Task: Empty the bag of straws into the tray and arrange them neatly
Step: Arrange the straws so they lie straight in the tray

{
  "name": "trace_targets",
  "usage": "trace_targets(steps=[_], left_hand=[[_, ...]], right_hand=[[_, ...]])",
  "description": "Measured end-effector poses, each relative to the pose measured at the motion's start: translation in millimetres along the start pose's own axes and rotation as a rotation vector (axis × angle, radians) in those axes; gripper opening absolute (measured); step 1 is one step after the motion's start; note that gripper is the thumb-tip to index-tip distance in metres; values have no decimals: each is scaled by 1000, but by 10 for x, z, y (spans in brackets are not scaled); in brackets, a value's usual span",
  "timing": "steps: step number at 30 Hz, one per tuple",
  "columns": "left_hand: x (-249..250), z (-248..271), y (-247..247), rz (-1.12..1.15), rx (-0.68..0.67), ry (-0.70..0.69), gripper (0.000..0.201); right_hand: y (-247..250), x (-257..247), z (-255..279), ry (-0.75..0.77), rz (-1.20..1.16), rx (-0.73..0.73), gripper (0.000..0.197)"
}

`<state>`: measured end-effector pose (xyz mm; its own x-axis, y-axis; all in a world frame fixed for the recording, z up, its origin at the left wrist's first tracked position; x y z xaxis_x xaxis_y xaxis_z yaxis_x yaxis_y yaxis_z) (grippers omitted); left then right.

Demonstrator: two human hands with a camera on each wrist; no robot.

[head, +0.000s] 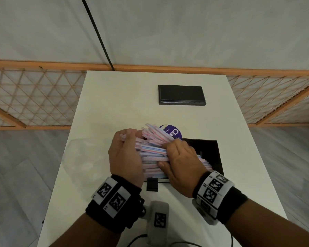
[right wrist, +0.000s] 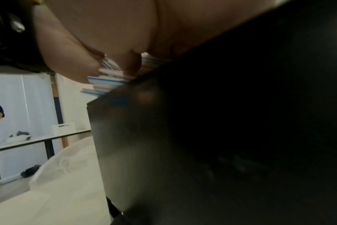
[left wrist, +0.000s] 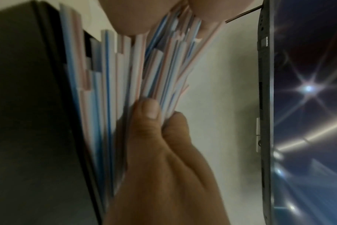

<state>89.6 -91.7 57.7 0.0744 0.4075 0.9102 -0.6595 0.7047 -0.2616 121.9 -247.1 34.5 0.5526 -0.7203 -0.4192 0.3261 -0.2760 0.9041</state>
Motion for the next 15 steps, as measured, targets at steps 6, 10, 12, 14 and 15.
trace_targets(steps=[6,10,12,14,15], left_hand=[[17,-123,97,77,81,12,14],[23,-142,111,169,84,115,21],[-1,-127,59,186,31,183,18],[-5,-95,18,151,2,189,17],[-24,-91,10,143,3,185,18]], right_hand=[[73,138,132,-101,-92,56,55],[202,384,201,-284,-76,-26,59],[188,422,196,-299,-39,-123,71],[121,402,186,-279,-6,-210,91],[86,379,180,-274,9,-240,96]])
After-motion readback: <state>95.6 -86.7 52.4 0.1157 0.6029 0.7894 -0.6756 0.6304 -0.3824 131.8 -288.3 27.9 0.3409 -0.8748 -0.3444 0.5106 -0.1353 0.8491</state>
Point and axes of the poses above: each hand's wrist, its own z-axis away from the middle knuckle, its own y-axis out of the back of the hand, x = y × z, the point moved 2 cm from there along -z, towards the middle knuckle, and after that the axes turned 4 degrees about -x, right-handed, at the moved point
